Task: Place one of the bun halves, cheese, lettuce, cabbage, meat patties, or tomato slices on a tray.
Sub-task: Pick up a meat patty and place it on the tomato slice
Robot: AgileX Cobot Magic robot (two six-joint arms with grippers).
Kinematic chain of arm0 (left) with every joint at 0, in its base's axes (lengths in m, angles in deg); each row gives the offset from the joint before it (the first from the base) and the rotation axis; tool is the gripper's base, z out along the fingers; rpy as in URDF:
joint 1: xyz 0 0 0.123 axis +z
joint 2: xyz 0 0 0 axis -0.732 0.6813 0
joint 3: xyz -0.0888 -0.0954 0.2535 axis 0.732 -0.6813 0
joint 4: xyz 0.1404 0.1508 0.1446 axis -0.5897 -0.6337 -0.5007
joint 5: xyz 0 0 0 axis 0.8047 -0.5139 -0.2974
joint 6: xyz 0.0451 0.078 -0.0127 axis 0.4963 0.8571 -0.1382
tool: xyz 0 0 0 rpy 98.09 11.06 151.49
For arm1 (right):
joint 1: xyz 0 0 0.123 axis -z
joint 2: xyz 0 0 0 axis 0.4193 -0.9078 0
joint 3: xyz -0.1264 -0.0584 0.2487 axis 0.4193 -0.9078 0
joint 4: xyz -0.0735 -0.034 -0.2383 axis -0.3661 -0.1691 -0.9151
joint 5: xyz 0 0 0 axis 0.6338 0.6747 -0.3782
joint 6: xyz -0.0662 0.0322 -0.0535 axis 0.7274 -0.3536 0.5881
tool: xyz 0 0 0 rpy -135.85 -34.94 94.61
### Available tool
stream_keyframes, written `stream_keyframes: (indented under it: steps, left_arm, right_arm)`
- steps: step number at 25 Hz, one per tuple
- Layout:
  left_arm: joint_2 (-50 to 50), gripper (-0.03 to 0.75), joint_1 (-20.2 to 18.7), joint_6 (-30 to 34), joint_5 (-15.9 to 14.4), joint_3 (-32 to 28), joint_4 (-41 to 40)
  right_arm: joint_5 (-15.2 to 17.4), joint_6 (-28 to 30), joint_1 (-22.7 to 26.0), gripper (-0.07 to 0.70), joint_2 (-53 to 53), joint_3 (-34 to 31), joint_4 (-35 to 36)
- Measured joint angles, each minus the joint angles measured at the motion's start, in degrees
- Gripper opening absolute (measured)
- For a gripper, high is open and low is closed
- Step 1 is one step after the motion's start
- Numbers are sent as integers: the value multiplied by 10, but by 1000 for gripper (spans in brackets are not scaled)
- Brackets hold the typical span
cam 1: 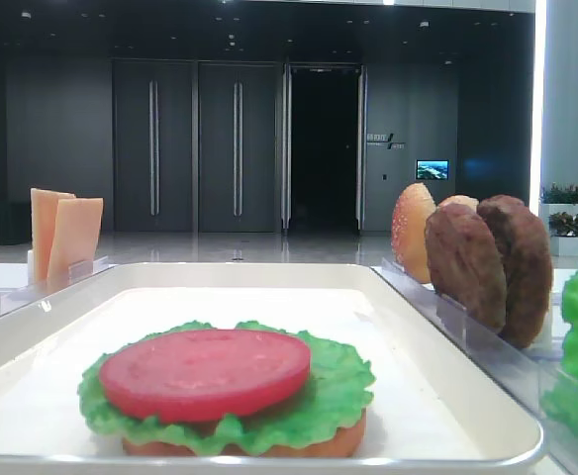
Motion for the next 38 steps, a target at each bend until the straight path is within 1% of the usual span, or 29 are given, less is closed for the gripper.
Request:
stream_keyframes:
  steps: [6, 13, 16, 18, 23, 31, 34, 38]
  left_arm:
    - [0, 471, 0, 0, 0, 0, 0]
    - [0, 471, 0, 0, 0, 0, 0]
    - [0, 471, 0, 0, 0, 0, 0]
    - [0, 471, 0, 0, 0, 0, 0]
    - [0, 471, 0, 0, 0, 0, 0]
    - [0, 471, 0, 0, 0, 0, 0]
    - [0, 471, 0, 0, 0, 0, 0]
    - [0, 471, 0, 0, 0, 0, 0]
  right_arm:
    - [0, 1, 0, 470, -80, 78, -4]
    - [0, 0, 0, 470, -157, 143, -10]
    - [1, -21, -11, 470, -175, 164, -30]
    - [1, -49, -27, 470, -180, 175, -51]
    - [4, -130, -81, 470, -182, 196, -90]
    - [-1, -272, -209, 470, -185, 203, -135]
    - [-1, -310, -253, 470, -194, 203, -144]
    - [-10, -359, -314, 470, -205, 203, -167]
